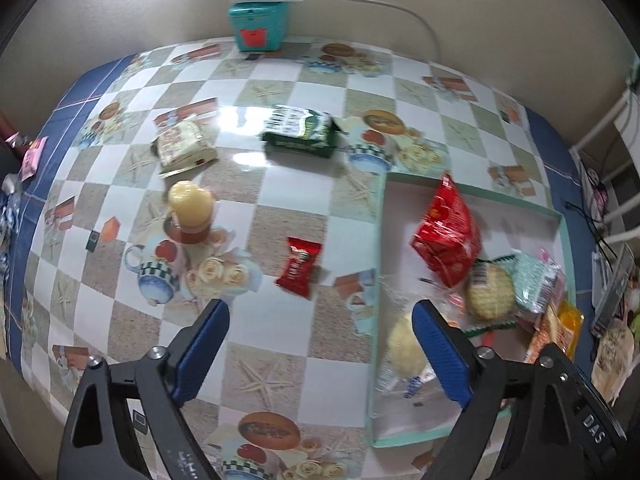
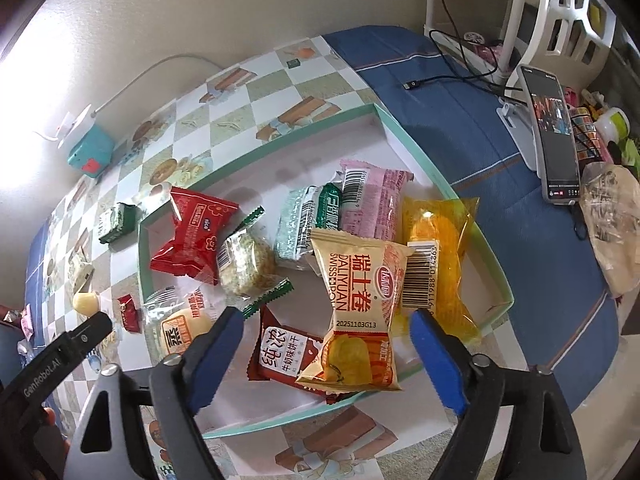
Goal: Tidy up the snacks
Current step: 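Move both open tools back over the remaining snacks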
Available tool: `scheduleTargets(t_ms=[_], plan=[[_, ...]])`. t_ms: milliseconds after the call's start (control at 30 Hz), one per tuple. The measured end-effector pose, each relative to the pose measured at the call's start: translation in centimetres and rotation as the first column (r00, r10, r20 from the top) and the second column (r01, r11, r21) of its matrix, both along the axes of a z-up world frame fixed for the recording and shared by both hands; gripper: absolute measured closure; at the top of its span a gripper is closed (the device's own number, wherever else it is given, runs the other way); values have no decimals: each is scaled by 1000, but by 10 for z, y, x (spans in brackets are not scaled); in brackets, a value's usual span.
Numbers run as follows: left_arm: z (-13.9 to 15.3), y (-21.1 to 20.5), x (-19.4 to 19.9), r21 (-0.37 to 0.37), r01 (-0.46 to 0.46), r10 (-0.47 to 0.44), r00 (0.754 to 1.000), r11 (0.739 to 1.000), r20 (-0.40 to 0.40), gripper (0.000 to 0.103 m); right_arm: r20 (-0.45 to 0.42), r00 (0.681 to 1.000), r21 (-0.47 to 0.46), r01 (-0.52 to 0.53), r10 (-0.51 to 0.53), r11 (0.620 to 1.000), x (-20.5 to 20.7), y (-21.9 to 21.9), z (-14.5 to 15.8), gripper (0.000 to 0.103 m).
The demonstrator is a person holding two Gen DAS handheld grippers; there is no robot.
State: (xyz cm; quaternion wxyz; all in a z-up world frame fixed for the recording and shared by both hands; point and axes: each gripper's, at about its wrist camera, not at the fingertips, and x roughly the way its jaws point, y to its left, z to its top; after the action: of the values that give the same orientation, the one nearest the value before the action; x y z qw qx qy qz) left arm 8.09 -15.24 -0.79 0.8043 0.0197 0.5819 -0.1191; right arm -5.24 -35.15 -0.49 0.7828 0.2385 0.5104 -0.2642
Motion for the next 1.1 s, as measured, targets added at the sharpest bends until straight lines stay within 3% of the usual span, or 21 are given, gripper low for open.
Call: scheduleTargets(t_ms=[267, 333, 1100], plan=[[-5, 22, 11, -2, -67, 67, 998, 998, -8, 9, 3, 1000, -11, -5, 5, 1000, 3, 3, 1, 6], [-7, 28, 14, -5, -84, 84, 996, 996, -14, 7, 3, 1000, -12, -5, 5, 1000, 3, 4, 1, 0], [-19, 114, 46, -25, -287, 285, 957, 958, -59, 7, 6, 997, -29, -78, 78, 997, 29, 41, 5, 0]])
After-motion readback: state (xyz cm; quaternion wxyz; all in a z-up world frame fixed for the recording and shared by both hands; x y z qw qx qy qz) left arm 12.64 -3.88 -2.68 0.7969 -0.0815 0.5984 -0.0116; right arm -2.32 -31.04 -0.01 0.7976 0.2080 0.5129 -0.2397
